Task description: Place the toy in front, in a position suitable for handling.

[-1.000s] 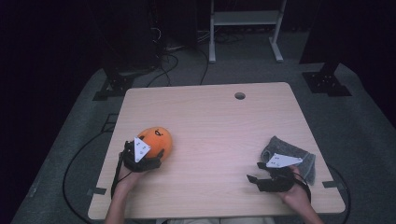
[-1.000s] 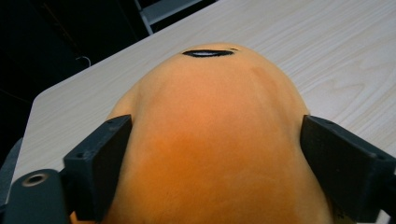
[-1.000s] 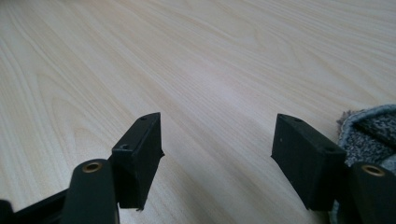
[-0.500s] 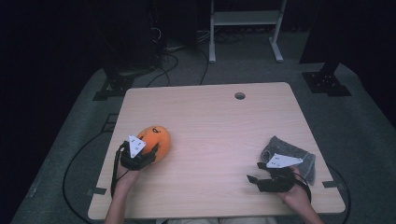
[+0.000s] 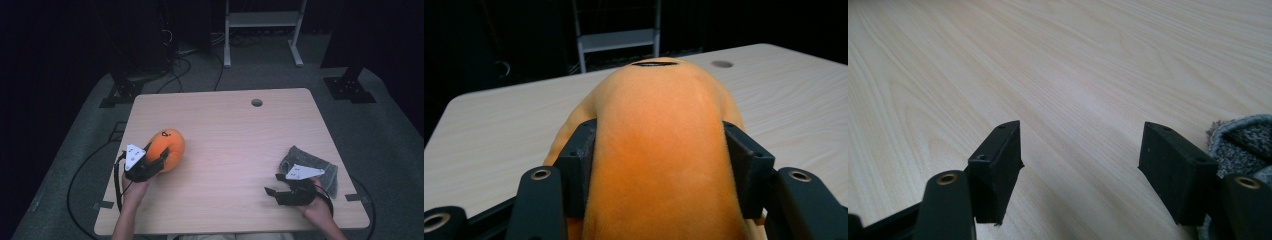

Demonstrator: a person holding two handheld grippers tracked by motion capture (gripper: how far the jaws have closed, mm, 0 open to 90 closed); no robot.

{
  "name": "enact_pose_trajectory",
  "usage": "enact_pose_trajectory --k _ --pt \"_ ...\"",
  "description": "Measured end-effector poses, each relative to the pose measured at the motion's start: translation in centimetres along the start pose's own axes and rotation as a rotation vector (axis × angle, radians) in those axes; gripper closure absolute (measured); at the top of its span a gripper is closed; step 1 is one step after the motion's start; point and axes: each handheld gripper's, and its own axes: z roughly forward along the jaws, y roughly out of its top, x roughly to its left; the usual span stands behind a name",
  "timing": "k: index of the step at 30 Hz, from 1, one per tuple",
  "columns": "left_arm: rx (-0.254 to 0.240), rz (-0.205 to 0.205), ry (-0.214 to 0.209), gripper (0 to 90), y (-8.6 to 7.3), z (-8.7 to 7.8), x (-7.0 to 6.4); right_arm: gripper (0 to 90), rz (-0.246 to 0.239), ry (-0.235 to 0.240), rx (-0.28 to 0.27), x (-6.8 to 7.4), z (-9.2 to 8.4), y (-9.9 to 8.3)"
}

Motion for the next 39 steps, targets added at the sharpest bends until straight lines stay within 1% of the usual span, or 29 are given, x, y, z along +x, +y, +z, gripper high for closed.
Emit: enact_pose_trajectory --k 1,5,6,7,8,12,13,14,15,16,19,20,21,22,23,24,25,26,27,28,29,30,31,33,34,35,36,38,39 --pt "-0.012 0.009 -0.033 40.5 0.5 0.1 -1.0 31.9 -0.002 0.001 -0.007 0.0 -0.1 0.0" --pt "-0.017 0.047 -0.113 40.4 1.4 0.7 -3.0 31.9 0.000 -0.003 -0.010 0.0 -0.1 0.0" --pt "-0.017 0.047 -0.113 40.3 1.4 0.7 -3.0 31.9 0.000 -0.003 -0.010 0.0 -0.1 0.0" --pt "-0.022 0.064 -0.150 40.3 1.7 1.1 -4.2 32.0 0.001 -0.008 -0.003 -0.1 0.0 0.0" --pt "-0.022 0.064 -0.150 40.2 1.7 1.1 -4.2 32.0 0.001 -0.008 -0.003 -0.1 0.0 0.0" --pt "-0.008 0.102 -0.219 40.0 1.7 1.9 -6.6 31.9 0.002 -0.014 -0.010 -0.2 -0.2 0.1" --pt "0.000 0.117 -0.247 39.9 1.6 2.3 -7.6 31.9 0.005 -0.017 -0.019 -0.2 -0.4 0.1" --pt "0.000 0.117 -0.247 39.9 1.6 2.3 -7.6 32.0 0.010 -0.017 -0.021 -0.3 -0.4 0.1" --pt "0.004 0.131 -0.276 39.9 1.6 2.7 -8.6 31.9 0.011 -0.019 -0.020 -0.3 -0.4 0.1" --pt "0.004 0.131 -0.276 39.8 1.6 2.7 -8.6 31.9 0.011 -0.019 -0.020 -0.3 -0.4 0.1" --pt "0.008 0.163 -0.314 39.6 1.6 3.2 -10.1 31.9 0.027 -0.022 -0.037 -0.5 -0.7 0.1" --pt "0.008 0.163 -0.314 39.5 1.6 3.2 -10.1 31.9 0.027 -0.022 -0.037 -0.5 -0.7 0.1" --pt "0.017 0.184 -0.336 39.5 1.6 3.4 -10.9 31.9 0.047 -0.016 -0.059 -0.6 -1.0 0.2" --pt "0.017 0.184 -0.336 39.3 1.6 3.4 -10.9 31.9 0.047 -0.016 -0.059 -0.6 -1.0 0.2" --pt "0.028 0.221 -0.356 39.2 1.5 3.6 -11.6 31.9 0.073 -0.003 -0.094 -0.9 -1.5 0.5" --pt "0.028 0.221 -0.356 39.2 1.5 3.6 -11.6 31.9 0.073 -0.003 -0.094 -0.9 -1.5 0.5" --pt "0.038 0.255 -0.383 39.1 1.4 4.0 -12.5 31.8 0.073 -0.023 -0.106 -1.3 -1.9 0.7" --pt "0.038 0.255 -0.383 39.0 1.4 4.0 -12.5 31.8 0.073 -0.023 -0.106 -1.3 -1.9 0.7" --pt "0.048 0.299 -0.409 38.8 1.3 4.4 -13.3 31.8 0.088 -0.046 -0.122 -2.1 -2.3 1.1" --pt "0.048 0.299 -0.409 38.7 1.3 4.4 -13.3 31.8 0.088 -0.046 -0.122 -2.1 -2.3 1.1" --pt "0.058 0.322 -0.431 38.7 1.3 4.8 -14.1 31.7 0.101 -0.066 -0.134 -2.7 -2.6 1.3" --pt "0.058 0.322 -0.431 38.6 1.3 4.8 -14.1 31.7 0.101 -0.066 -0.134 -2.7 -2.6 1.3" --pt "0.064 0.320 -0.467 38.5 1.3 5.3 -14.6 31.7 0.120 -0.092 -0.138 -3.6 -3.0 1.4" --pt "0.066 0.324 -0.480 38.2 1.3 5.6 -14.8 31.8 0.131 -0.110 -0.142 -4.1 -3.1 1.4" --pt "0.086 0.341 -0.528 37.7 1.1 5.9 -15.3 31.8 0.155 -0.144 -0.144 -5.2 -3.3 1.4" --pt "0.110 0.355 -0.556 37.3 0.9 6.1 -15.5 32.0 0.163 -0.162 -0.140 -5.6 -3.3 1.3" --pt "0.110 0.355 -0.556 36.5 0.9 6.1 -15.5 32.0 0.163 -0.162 -0.140 -5.6 -3.3 1.3" --pt "0.096 0.368 -0.566 34.7 0.4 6.2 -15.9 32.6 0.184 -0.192 -0.129 -6.6 -3.3 1.2" --pt "0.099 0.360 -0.572 33.0 0.4 6.3 -15.9 33.9 0.197 -0.231 -0.116 -7.4 -3.3 1.0"
